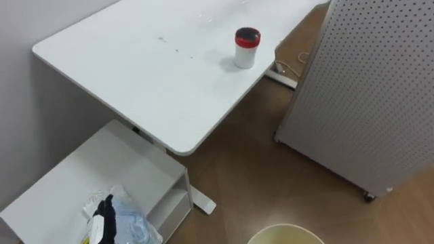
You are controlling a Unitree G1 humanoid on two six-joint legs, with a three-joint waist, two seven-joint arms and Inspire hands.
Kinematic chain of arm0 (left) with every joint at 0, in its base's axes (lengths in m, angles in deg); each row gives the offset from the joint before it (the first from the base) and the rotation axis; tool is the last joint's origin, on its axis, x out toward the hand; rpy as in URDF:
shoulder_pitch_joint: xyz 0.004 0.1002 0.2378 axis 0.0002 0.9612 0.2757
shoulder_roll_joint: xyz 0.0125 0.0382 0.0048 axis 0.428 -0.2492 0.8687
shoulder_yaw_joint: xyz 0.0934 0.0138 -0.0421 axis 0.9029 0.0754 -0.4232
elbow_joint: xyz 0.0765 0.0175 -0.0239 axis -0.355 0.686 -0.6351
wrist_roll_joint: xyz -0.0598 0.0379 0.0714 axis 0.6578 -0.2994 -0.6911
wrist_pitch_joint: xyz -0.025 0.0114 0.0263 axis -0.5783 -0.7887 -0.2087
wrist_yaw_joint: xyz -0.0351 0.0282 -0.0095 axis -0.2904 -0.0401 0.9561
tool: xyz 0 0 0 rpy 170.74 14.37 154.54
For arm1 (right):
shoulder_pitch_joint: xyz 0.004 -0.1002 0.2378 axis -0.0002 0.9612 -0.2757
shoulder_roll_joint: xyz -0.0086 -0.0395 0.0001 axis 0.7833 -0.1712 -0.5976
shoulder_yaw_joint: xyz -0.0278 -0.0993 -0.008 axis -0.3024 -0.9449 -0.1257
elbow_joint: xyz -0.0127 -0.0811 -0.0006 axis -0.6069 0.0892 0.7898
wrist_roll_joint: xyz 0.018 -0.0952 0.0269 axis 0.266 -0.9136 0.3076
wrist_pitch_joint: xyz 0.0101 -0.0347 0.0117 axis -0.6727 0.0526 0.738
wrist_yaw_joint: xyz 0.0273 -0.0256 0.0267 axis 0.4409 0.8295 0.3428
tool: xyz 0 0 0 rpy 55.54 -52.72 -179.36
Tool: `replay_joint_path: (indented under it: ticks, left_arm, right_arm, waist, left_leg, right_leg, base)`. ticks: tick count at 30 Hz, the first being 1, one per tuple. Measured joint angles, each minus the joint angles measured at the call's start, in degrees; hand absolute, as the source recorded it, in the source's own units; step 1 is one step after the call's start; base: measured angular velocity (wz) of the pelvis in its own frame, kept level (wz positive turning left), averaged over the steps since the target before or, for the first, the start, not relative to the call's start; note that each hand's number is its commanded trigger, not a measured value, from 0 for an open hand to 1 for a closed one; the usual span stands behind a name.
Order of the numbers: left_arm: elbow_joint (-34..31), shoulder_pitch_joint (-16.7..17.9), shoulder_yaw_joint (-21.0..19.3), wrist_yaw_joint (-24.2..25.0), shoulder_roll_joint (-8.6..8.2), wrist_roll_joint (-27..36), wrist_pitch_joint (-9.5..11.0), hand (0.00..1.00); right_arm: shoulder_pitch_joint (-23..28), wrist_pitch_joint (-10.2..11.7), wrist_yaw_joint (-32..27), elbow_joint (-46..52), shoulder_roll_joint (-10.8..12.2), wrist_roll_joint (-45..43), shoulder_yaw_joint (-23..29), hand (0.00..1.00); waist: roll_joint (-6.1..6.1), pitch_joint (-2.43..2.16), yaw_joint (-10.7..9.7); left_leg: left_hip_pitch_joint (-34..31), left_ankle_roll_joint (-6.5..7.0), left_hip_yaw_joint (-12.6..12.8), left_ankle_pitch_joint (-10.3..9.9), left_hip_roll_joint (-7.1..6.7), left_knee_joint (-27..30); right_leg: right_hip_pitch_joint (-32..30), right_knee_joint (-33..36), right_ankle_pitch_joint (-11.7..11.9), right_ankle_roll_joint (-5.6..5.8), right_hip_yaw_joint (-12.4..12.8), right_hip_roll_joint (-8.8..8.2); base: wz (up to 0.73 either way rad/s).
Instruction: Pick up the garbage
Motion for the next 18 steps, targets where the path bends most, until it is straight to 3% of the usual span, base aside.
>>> replay_joint_path:
  ticks: [1, 3, 9, 18]
  left_arm:
    - [1.0, -0.9, 0.2, -0.5, 0.00, 0.3, 0.4, 0.00]
    - [2.9, -3.5, 2.1, -2.1, 0.09, 1.9, 1.2, 0.00]
    - [5.2, -7.3, 7.7, -4.7, 0.03, 3.2, 2.0, 0.00]
    - [7.0, -8.7, 8.8, -6.9, 0.17, 2.5, 1.8, 0.00]
  right_arm:
    - [-0.5, 0.2, -0.2, 0.0, 0.0, 0.0, -0.7, 1.00]
    - [-1.8, 1.0, -0.1, 0.3, 0.0, 0.5, -3.1, 1.00]
    - [-4.6, 1.4, -1.4, 0.3, 1.3, 2.6, -7.3, 1.00]
    - [-6.5, 1.2, -2.0, 0.3, 1.4, 3.8, -11.0, 1.00]
  waist:
    - [0.01, 0.11, 0.0]
    - [0.06, 0.75, -0.4]
    - [0.51, 1.23, -1.6]
    - [0.92, 1.76, -2.1]
  left_leg:
    - [-0.4, 0.00, 0.1, 0.0, -0.01, 0.3]
    - [-2.3, 0.01, 0.2, 0.0, -0.06, 1.6]
    - [-7.7, 0.03, -0.5, 0.0, 0.03, 4.7]
    - [-12.1, 0.03, -1.1, 0.0, 0.23, 6.8]
  right_leg:
    - [-0.4, 0.2, 0.0, 0.00, 0.2, -0.03]
    - [-1.6, 0.3, 0.0, -0.02, 0.3, -0.17]
    - [-5.9, 1.9, 0.2, -0.46, 0.2, -0.27]
    - [-9.6, 3.8, 0.5, -0.96, 0.2, -0.28]
  base:
    - [-0.06]
    - [0.02]
    - [0.06]
    - [0.04]
